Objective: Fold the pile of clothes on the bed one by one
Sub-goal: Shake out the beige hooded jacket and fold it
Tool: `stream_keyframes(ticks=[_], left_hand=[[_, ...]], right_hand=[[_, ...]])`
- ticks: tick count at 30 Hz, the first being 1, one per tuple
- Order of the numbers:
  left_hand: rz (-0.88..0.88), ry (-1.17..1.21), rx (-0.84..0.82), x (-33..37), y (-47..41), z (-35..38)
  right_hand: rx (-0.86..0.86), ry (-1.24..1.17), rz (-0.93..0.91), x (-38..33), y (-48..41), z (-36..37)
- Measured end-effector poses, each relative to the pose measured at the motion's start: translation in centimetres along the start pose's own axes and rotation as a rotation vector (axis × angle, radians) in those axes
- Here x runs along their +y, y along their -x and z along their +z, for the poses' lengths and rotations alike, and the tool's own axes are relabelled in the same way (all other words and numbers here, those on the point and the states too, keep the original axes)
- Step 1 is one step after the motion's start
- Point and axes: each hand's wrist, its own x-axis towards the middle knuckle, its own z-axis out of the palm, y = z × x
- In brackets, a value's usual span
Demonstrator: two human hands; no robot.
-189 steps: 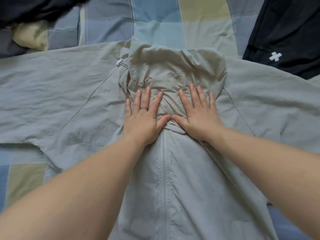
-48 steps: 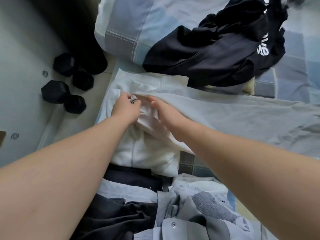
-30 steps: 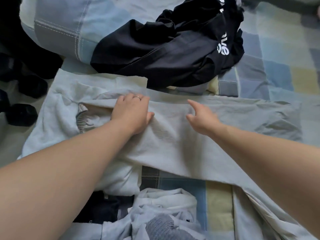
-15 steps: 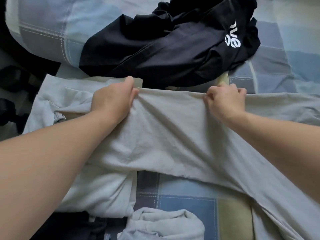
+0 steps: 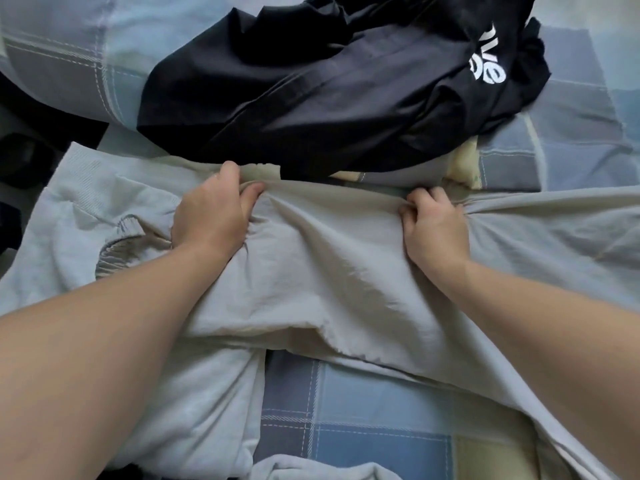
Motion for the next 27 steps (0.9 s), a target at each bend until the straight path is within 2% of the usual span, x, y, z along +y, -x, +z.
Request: stream_keyframes(ticks=[3,5,7,8,10,11,12,14,15,17,20,21,23,25,27], left_hand=[[-0.041,0.031,-0.011,0.6,0.9,-0.8],[0.038,-0.060,0.089,1.4,2.1,-1.5],[0.277,-0.087,0.226,3.9,3.8,-2.0],[0.426,-0.016,0.250,6.0,4.8,-2.0],[0.686,0.127,0.139,10.9,6.6,-0.4],[0.741,0.135,0.029,13.7,7.6,0.9],[0.738,0.108,-0.116,16.3,8.7,2.4],[0.569,-0.036,-0.436,19.1,10.0,5.6],[0.480,-0.115,-0.535,19.4,10.5,7.1],[0.374,-0.221,-0.538,18.8,11.2,9.3],[0.185,-0.272,-0.511,19.4,11.3,9.9],[0.106,-0.255,-0.484,20.5,11.3,9.8],[0.032,-0.177,-0.338,24.1,11.9,9.7],[0.188,-0.097,-0.269,28.8,13.6,10.5],[0.366,-0.081,-0.369,32.5,16.3,12.8]], right_hand=[[-0.176,-0.047,-0.014,0.5,-0.8,-1.4],[-0.325,-0.056,-0.053,0.8,-1.5,-3.4],[-0.371,-0.019,-0.146,1.8,-1.2,-5.6],[-0.325,0.014,-0.221,2.8,-0.5,-6.7],[-0.206,0.098,-0.352,5.6,1.4,-8.5],[-0.185,0.133,-0.377,7.3,2.6,-9.1],[-0.228,0.175,-0.369,9.3,3.5,-9.5],[-0.395,0.274,-0.269,13.6,4.4,-10.1],[-0.475,0.332,-0.204,16.1,4.4,-10.3],[-0.519,0.405,-0.081,21.3,4.1,-10.9],[-0.489,0.422,0.104,27.0,2.8,-12.8],[-0.486,0.411,0.118,27.7,2.6,-13.2],[-0.415,0.385,0.014,27.3,2.8,-13.5],[-0.324,0.374,-0.139,26.8,3.7,-13.6],[-0.355,0.388,-0.113,28.4,4.6,-13.6]])
